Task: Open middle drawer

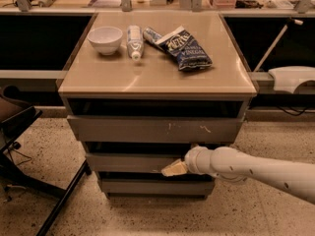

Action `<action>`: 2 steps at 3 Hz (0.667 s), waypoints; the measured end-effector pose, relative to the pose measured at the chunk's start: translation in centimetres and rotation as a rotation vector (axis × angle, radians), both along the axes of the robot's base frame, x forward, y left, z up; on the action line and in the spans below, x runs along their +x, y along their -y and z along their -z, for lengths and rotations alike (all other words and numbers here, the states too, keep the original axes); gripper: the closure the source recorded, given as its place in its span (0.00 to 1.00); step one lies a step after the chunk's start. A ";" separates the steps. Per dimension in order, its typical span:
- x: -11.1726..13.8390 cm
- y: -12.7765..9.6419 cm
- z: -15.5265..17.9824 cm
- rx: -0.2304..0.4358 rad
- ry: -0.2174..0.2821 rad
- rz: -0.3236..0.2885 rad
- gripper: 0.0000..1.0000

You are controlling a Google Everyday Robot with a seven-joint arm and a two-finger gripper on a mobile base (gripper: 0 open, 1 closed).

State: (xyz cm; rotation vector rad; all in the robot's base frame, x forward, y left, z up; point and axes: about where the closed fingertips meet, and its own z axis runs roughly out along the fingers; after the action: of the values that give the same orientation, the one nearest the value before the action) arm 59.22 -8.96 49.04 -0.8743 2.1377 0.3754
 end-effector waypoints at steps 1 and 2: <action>-0.8 -0.3 3.8 -0.024 -0.062 -0.022 0.00; -1.2 0.0 6.8 -0.063 -0.107 -0.016 0.00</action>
Offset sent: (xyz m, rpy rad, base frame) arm -0.0092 -0.0354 -0.1564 -0.2245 0.2001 -0.0352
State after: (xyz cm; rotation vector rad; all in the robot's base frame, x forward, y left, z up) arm 58.06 -8.98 42.20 -0.9263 2.2524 0.3718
